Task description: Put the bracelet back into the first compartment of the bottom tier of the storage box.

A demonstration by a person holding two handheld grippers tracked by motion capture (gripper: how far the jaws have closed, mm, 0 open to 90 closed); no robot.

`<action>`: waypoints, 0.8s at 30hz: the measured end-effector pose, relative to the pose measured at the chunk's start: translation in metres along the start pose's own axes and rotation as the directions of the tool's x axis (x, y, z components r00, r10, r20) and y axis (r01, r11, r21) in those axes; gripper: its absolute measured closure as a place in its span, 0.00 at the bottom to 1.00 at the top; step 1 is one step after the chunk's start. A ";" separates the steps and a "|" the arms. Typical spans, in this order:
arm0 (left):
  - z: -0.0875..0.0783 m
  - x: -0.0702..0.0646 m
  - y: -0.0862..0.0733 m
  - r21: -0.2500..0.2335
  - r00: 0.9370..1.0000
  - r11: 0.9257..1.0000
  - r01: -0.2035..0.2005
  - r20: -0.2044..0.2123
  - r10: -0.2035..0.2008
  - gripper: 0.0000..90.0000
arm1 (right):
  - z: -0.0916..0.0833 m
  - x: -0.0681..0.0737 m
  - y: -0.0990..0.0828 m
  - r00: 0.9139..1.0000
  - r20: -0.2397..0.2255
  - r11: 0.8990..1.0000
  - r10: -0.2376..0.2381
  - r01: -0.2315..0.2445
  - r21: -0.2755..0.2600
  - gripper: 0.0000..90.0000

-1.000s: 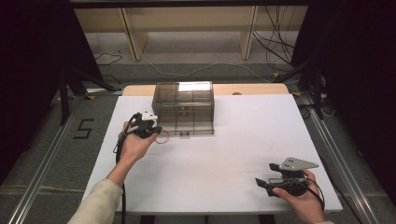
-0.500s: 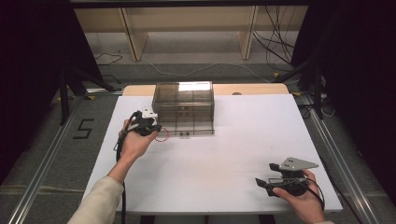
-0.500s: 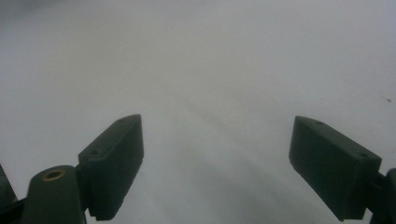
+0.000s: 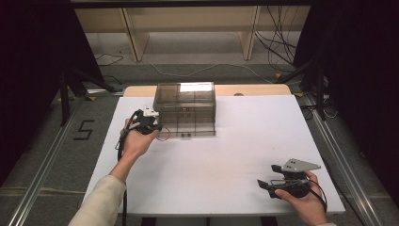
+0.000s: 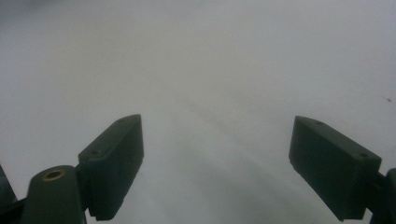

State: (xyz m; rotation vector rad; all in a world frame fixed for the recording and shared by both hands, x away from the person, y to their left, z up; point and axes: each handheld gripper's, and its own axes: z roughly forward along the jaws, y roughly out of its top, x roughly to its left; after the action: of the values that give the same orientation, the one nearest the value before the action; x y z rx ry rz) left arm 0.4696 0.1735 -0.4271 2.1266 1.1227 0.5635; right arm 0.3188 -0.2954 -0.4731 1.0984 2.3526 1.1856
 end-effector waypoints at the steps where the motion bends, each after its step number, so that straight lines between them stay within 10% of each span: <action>1: 0.000 0.000 0.000 -0.001 1.000 1.000 0.001 -0.002 -0.001 1.00 | 0.000 0.000 0.000 1.000 0.000 1.000 0.001 -0.001 0.000 0.20; 24: 0.006 0.006 0.005 0.005 1.000 1.000 0.009 -0.017 -0.009 1.00 | 0.000 0.000 0.000 1.000 0.000 1.000 0.000 0.000 -0.001 0.20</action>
State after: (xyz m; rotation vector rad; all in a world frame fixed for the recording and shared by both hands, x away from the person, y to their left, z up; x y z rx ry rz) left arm 0.4794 0.1741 -0.4275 2.1239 1.1435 0.5762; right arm 0.3188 -0.2956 -0.4729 1.0977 2.3522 1.1868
